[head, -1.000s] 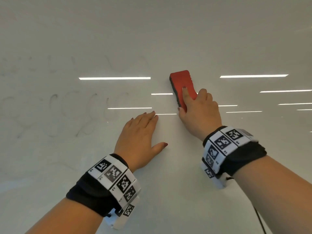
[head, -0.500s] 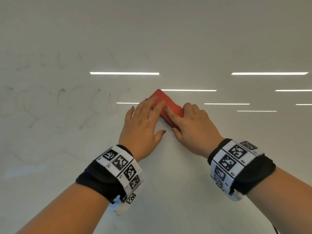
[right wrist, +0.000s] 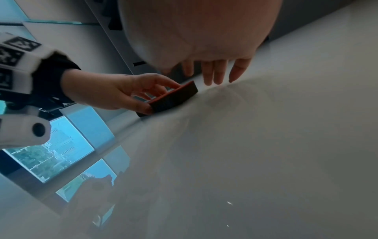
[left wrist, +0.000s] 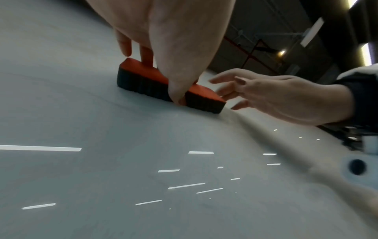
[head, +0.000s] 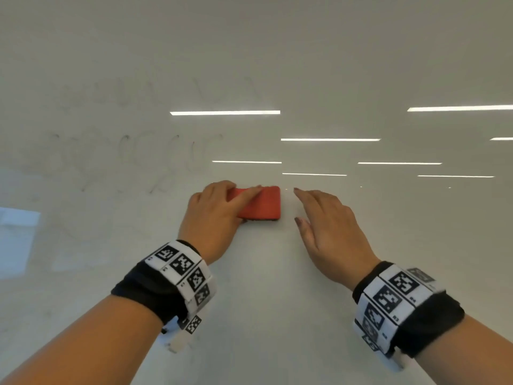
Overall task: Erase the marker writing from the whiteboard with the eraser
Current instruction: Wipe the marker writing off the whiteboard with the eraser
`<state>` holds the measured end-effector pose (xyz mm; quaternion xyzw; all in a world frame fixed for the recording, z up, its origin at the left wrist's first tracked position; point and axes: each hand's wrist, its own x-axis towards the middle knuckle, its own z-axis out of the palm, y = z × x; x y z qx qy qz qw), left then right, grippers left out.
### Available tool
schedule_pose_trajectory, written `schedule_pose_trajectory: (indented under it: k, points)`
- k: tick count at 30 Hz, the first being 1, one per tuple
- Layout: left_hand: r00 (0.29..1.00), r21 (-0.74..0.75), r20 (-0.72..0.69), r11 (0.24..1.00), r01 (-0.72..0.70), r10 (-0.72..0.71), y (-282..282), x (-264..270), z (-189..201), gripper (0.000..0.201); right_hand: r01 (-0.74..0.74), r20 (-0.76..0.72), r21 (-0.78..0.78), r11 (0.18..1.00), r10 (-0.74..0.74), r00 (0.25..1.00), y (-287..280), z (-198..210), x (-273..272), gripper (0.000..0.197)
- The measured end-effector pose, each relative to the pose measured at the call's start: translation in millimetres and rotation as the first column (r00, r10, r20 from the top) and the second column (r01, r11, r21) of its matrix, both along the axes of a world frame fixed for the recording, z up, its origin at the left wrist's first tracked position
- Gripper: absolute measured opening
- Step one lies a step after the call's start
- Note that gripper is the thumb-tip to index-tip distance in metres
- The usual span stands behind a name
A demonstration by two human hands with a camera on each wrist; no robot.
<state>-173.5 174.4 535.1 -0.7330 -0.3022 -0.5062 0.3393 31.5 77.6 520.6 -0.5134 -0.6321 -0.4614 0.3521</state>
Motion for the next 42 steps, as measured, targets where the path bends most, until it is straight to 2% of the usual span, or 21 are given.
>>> schedule_pose_trajectory:
  k: [5,9,14,19,25,29,32,34,37,42]
  points:
    - [0.987,-0.122,0.155,0.992,-0.023,0.042,13.5,-36.2,33.5,0.061,0.162,0.073,0.024,0.986,-0.163,0.984,18.9,-7.7,-23.3,0.056]
    - [0.977,-0.170,0.208,0.985,-0.011,0.046,35.0,-66.0,70.7,0.060,0.241,0.019,0.016,0.970,-0.241,0.970,31.5,-7.9,-38.8,0.057]
    - [0.981,-0.126,0.174,0.990,-0.068,0.089,51.0,-82.5,80.6,0.062,0.298,-0.019,0.025,0.954,-0.298,0.954,41.4,-17.3,-42.2,0.059]
    - [0.991,-0.043,0.121,0.998,-0.054,0.058,48.6,-75.2,52.5,0.062,0.301,-0.082,0.032,0.953,-0.298,0.951,45.4,-20.5,-50.1,0.059]
    - [0.998,0.030,-0.036,0.998,0.055,-0.054,34.6,-61.7,-17.4,0.068,0.302,-0.086,-0.013,0.953,-0.302,0.949,41.8,-19.1,-50.9,0.059]
    - [0.982,-0.004,-0.149,0.993,0.115,-0.114,28.0,-58.3,-74.6,0.073,0.270,-0.103,-0.074,0.960,-0.277,0.955,34.8,-16.7,-50.0,0.062]
    - [0.974,0.002,-0.191,0.993,0.121,-0.118,27.6,-60.5,-89.5,0.072,0.273,-0.114,-0.081,0.959,-0.281,0.953,33.6,-16.9,-51.2,0.062]
    - [0.975,0.038,-0.193,0.993,0.115,-0.106,29.2,-61.8,-75.4,0.072,0.283,-0.132,-0.081,0.956,-0.292,0.947,34.3,-18.3,-53.7,0.062]
    - [0.987,0.074,-0.119,0.990,0.117,-0.107,35.0,-66.2,-36.4,0.071,0.295,-0.173,-0.078,0.952,-0.304,0.937,36.5,-22.1,-63.5,0.063]
    - [0.998,-0.010,0.005,0.998,0.056,-0.056,44.1,-80.1,27.9,0.067,0.316,-0.215,-0.106,0.943,-0.331,0.919,38.9,-29.7,-75.8,0.061]
